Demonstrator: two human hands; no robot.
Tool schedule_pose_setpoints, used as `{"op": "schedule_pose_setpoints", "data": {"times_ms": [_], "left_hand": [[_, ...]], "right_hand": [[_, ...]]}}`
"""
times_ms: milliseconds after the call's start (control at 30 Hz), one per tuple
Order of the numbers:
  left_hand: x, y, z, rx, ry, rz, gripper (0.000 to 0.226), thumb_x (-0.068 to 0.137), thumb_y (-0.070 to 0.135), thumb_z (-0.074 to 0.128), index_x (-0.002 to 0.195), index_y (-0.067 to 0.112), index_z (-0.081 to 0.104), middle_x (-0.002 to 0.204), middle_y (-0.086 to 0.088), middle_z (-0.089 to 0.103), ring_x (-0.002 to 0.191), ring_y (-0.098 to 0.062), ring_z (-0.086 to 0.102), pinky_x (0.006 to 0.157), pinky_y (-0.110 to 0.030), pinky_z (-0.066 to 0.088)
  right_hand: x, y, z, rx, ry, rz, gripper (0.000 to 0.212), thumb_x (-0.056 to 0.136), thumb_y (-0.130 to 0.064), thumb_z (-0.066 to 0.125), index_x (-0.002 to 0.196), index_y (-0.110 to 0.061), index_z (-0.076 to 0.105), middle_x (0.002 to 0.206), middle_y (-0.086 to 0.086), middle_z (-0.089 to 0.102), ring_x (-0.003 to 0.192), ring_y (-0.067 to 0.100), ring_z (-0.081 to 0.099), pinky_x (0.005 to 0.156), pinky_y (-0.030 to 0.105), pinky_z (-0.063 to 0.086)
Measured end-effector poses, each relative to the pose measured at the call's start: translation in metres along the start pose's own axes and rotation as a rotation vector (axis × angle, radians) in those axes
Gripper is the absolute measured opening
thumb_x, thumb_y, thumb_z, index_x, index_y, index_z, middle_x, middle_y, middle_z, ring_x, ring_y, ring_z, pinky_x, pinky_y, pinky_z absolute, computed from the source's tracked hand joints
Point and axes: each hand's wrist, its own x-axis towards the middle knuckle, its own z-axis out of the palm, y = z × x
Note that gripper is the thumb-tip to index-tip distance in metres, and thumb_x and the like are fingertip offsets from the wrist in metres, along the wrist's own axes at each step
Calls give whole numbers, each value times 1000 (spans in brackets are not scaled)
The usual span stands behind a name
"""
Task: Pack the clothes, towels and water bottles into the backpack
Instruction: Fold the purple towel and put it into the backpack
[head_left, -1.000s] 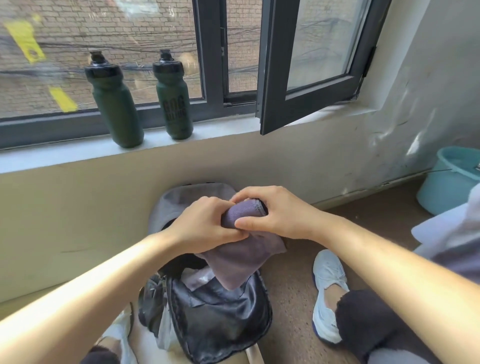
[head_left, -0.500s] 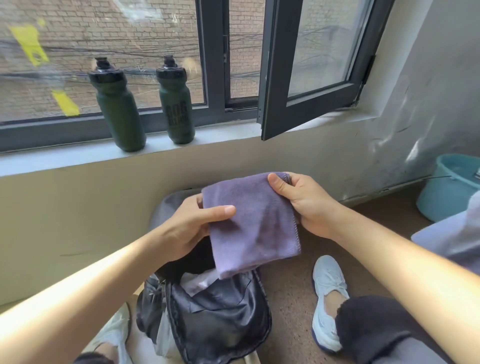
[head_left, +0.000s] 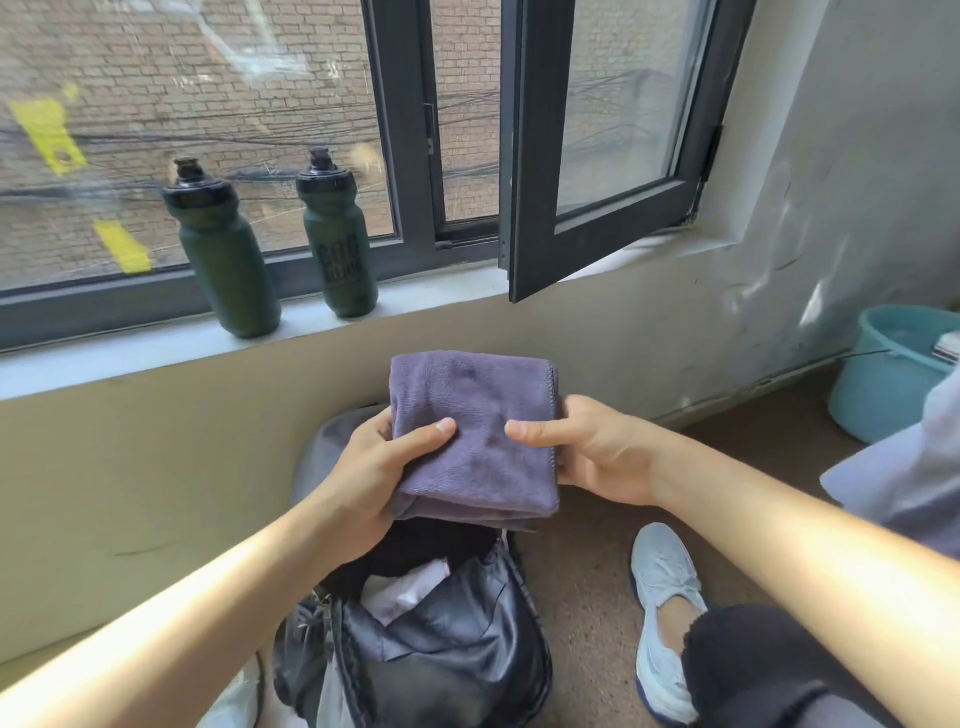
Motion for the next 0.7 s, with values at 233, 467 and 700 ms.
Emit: {"op": "schedule_pose_setpoints", "data": {"times_ms": [233, 467, 700], "left_hand": [[7, 3, -8, 10, 31, 32, 32, 88, -3, 65, 117, 11, 66, 108, -10, 76, 89, -19, 75, 73, -27, 62], [10, 13, -10, -245, -91, 14, 44, 73, -12, 52, 96, 15, 79, 93, -17, 76, 74, -24, 76, 58, -29, 61], [12, 14, -20, -174, -190, -26, 30, 78, -6, 49, 57, 14, 59, 123, -14, 74, 94, -25, 74, 72, -27, 58]], "right_hand": [[3, -2, 2, 30, 97, -88, 38, 95, 1, 64, 131, -7, 61, 130, 12, 69, 120, 27, 66, 107, 47, 50], [5, -8, -7, 150, 68, -192, 36, 98, 13, 48, 121, -6, 66, 113, 20, 67, 104, 33, 63, 85, 35, 58], [-5, -15, -8, 26, -1, -259, 47, 95, 17, 48, 78, -13, 79, 114, 17, 72, 94, 26, 72, 76, 29, 62]]}}
